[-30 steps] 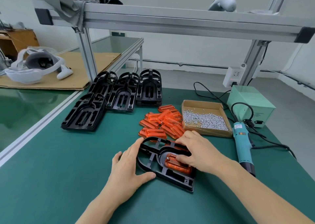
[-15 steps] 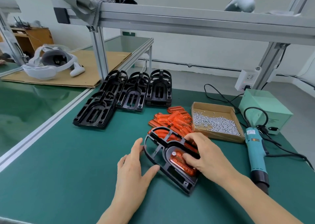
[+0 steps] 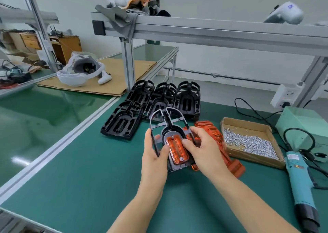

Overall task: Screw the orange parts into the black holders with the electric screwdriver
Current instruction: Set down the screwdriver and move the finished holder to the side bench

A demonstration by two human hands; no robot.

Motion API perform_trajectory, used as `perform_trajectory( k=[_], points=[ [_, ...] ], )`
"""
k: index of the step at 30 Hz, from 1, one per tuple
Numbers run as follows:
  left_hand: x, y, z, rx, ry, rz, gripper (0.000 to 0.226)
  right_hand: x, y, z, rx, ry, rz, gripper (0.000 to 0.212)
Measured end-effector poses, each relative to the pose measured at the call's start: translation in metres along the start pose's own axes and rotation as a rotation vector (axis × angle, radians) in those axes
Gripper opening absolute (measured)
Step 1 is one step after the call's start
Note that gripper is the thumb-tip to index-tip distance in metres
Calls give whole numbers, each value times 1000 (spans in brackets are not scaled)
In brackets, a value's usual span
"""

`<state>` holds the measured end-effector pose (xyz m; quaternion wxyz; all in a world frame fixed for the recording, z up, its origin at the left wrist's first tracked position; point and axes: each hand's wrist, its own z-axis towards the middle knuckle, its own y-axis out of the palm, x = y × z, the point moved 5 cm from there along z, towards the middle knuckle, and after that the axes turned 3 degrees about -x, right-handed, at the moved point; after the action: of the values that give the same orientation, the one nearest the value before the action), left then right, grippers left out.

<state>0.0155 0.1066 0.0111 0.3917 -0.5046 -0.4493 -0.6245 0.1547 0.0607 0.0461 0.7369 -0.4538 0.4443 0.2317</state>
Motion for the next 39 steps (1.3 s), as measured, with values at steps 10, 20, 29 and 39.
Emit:
perform_trajectory(
  k=[10, 20, 29, 39],
  points=[
    [23, -109, 41, 355, 30, 25, 61, -44, 117, 15, -365, -124, -63, 58],
    [29, -219, 62, 552, -8, 90, 79, -92, 233, 44, -545, -186, -43, 55],
    [28, -299, 80, 742, -119, 155, 76, -126, 322, 50, -596, -169, -114, 47],
    [30, -340, 109, 898, -163, 295, 77, -137, 381, 62, -674, -229, -272, 29]
  ],
)
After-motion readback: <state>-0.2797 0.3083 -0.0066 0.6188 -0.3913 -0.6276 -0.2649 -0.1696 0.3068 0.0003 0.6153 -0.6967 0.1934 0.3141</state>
